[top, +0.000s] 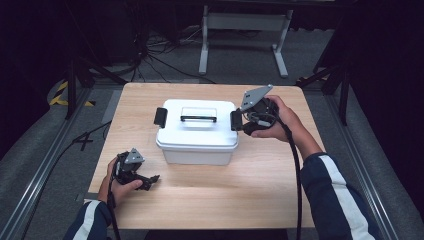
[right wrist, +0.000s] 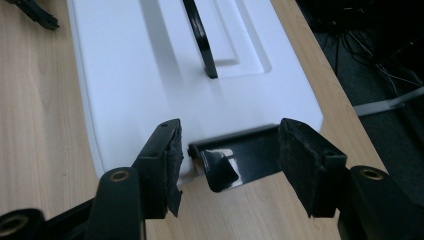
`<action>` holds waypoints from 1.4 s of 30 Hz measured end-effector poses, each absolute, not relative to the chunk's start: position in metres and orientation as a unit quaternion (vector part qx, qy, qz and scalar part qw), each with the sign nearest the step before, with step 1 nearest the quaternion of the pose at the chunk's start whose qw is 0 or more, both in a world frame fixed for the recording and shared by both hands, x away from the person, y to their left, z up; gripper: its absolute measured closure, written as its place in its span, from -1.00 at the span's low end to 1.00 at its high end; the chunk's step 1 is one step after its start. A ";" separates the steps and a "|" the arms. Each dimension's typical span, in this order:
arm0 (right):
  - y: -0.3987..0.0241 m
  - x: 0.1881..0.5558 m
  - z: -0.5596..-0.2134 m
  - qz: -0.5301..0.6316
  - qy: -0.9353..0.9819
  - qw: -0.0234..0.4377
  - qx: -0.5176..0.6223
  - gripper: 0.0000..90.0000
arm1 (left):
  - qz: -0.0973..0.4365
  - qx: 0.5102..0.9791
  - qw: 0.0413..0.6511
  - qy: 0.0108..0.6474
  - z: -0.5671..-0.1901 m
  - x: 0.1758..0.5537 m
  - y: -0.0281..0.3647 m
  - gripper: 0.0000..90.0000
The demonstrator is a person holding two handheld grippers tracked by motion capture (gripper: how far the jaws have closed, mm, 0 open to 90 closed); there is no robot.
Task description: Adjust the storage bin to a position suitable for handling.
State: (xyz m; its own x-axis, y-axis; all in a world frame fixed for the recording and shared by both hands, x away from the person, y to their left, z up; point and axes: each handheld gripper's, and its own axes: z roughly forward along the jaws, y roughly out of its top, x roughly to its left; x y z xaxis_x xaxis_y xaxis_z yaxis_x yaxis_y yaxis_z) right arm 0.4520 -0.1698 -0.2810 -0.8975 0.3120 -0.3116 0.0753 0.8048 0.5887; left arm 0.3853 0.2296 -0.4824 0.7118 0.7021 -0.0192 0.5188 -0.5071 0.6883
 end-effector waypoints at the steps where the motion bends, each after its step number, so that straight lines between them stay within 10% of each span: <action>1: -0.167 0.453 -0.280 0.293 0.929 0.200 0.101 -0.03 | 0.132 0.858 0.346 0.356 -0.482 0.385 0.230 -1.00; 42: -0.069 0.477 -0.280 0.182 0.966 0.184 0.012 0.77 | 0.132 0.858 0.346 0.356 -0.482 0.385 0.230 -1.00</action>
